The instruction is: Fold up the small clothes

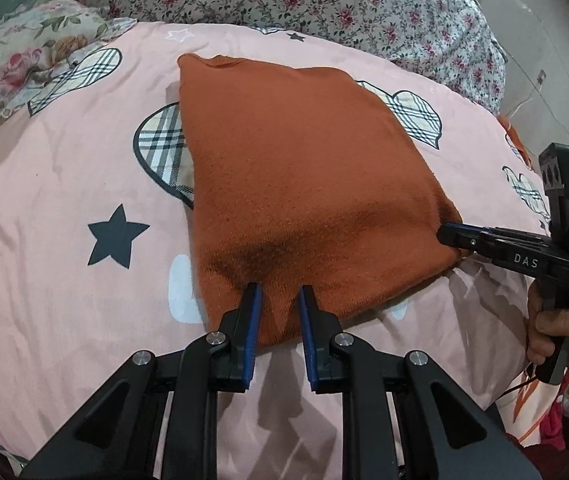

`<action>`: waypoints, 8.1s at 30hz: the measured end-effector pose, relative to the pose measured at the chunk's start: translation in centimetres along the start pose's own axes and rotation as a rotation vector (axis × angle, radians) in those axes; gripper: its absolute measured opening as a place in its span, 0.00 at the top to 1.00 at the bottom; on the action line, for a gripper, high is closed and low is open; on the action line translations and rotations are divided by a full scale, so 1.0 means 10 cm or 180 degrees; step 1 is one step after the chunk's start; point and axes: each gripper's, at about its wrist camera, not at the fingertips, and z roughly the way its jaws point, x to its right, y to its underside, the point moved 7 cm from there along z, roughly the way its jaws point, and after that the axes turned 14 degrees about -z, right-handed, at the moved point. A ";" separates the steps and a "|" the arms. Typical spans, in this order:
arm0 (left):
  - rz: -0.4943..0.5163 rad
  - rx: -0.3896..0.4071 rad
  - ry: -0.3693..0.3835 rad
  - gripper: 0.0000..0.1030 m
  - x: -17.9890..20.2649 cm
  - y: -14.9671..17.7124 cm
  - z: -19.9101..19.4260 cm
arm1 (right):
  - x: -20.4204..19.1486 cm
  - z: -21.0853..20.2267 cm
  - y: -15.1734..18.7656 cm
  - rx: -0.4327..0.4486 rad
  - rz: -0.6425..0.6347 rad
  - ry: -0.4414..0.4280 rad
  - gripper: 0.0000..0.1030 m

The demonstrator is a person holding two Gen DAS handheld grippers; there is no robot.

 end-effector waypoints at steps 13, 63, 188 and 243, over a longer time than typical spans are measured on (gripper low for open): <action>-0.0007 -0.0076 -0.0134 0.75 -0.08 0.02 -0.12 | -0.06 -0.19 0.14 -0.0071 0.0037 0.0069 0.85; 0.0302 0.0138 -0.1052 0.18 -0.21 -0.28 -0.30 | -0.34 -0.49 -0.10 -0.0030 -0.0251 0.0072 0.19; 0.0096 0.0277 -0.1025 0.14 -0.09 -0.93 -0.02 | -0.20 -0.07 -0.70 -0.0046 -0.0304 0.0153 0.13; 0.0011 0.0225 -0.0979 0.12 -0.14 -0.97 0.03 | -0.23 -0.04 -0.75 -0.0032 -0.0309 0.0181 0.13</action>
